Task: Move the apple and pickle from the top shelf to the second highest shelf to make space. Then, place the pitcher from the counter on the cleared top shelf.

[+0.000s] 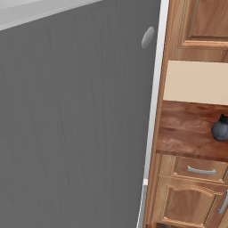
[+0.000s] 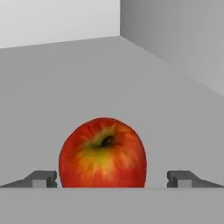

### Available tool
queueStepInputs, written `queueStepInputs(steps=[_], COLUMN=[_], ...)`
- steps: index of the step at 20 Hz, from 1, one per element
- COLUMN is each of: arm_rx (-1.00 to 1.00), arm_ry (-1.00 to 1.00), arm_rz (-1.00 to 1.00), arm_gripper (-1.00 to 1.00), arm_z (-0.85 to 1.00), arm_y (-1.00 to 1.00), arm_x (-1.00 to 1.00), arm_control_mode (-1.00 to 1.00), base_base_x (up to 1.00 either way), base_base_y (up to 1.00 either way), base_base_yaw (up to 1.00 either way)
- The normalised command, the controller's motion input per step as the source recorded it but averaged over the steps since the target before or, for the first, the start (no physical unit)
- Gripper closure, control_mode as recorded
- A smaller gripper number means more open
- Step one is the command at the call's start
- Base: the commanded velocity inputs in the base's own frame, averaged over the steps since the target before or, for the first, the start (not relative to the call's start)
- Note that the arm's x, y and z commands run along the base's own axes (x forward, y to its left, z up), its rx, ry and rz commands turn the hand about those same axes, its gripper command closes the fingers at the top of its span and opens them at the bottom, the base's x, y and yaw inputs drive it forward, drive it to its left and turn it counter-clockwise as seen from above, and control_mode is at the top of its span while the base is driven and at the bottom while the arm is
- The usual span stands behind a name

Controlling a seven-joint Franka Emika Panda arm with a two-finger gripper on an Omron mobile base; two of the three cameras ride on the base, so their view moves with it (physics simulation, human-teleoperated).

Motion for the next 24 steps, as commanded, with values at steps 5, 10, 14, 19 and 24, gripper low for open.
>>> queueStepInputs(steps=[5, 10, 14, 19, 24], arm_rx=[0.0, 0.0, 0.0, -0.01, -0.04], arm_ry=[0.0, 0.0, 0.0, 0.0, 0.0], arm_rz=[0.0, 0.0, 0.0, 0.0, 0.0], arm_gripper=[-1.0, -1.0, -1.0, 1.0, 1.0], arm_z=[-0.05, -0.07, -0.2, -0.41, -0.51], arm_y=[-0.1, 0.0, 0.0, 0.0, 0.0], arm_x=[0.41, 0.33, 0.19, 0.0, -0.02], arm_control_mode=[-1.0, -1.0, -1.0, -1.0, -1.0], base_base_x=[0.0, 0.0, 0.0, 0.0, 0.0], base_base_y=[0.0, 0.0, 0.0, 0.0, 0.0], base_base_yaw=[0.0, 0.0, 0.0, 0.0, 0.0])
